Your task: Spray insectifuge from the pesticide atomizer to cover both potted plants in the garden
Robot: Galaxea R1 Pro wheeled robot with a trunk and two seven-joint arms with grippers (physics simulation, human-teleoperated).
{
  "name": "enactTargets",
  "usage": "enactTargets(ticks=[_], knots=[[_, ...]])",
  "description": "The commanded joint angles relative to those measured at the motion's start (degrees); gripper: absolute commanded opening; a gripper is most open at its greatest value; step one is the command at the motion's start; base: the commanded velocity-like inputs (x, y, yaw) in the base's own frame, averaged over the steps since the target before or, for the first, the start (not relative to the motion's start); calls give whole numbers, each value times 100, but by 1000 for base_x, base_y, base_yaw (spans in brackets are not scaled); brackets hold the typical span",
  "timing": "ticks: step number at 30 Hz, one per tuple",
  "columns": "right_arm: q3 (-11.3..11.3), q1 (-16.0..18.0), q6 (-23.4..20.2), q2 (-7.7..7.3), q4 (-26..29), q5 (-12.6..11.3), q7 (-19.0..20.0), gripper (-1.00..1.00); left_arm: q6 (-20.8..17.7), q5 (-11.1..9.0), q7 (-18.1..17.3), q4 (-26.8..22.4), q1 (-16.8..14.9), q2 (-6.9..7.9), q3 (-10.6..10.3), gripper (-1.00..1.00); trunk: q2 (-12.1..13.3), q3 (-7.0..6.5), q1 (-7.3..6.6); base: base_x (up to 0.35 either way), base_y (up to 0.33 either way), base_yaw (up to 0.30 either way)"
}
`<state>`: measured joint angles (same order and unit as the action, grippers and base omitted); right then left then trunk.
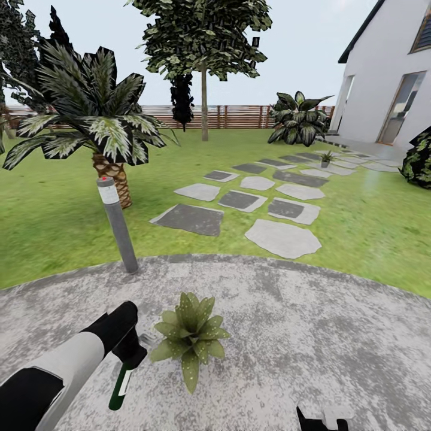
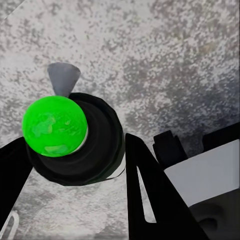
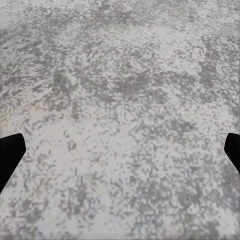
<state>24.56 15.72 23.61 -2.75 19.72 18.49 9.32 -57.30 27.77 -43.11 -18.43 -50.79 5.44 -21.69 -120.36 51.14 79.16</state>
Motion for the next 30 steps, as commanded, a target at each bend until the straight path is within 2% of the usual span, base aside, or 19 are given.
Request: enactTargets(ticks=[1, 5, 14, 20, 23, 30], knots=[[49, 5, 21, 3, -3, 24, 44, 100, -9, 61, -58, -11, -1, -2, -12, -100, -2, 5, -1, -6, 5, 0], [49, 6, 21, 3, -3, 23, 44, 100, -16, 61, -57, -11, -19, 17, -11, -100, -2, 5, -1, -2, 43, -47], [56, 4, 21, 3, -3, 23, 44, 100, -19, 61, -66, -11, -38, 30, -3, -100, -2, 5, -1, 0, 272, -273], [57, 5, 21, 3, -3, 23, 44, 100, 15, 60, -58, 62, 31, -17, -47, -100, -2, 5, -1, 0, 67, -42], [56, 4, 21, 3, -3, 23, 44, 100, 42, 58, -57, 77, 244, 52, -67, -100, -2, 5, -1, 0, 0, 0], [53, 6, 21, 3, -3, 25, 44, 100, 47, 63, -77, 68, 289, 168, -62, -100, -2, 5, -1, 0, 0, 0]])
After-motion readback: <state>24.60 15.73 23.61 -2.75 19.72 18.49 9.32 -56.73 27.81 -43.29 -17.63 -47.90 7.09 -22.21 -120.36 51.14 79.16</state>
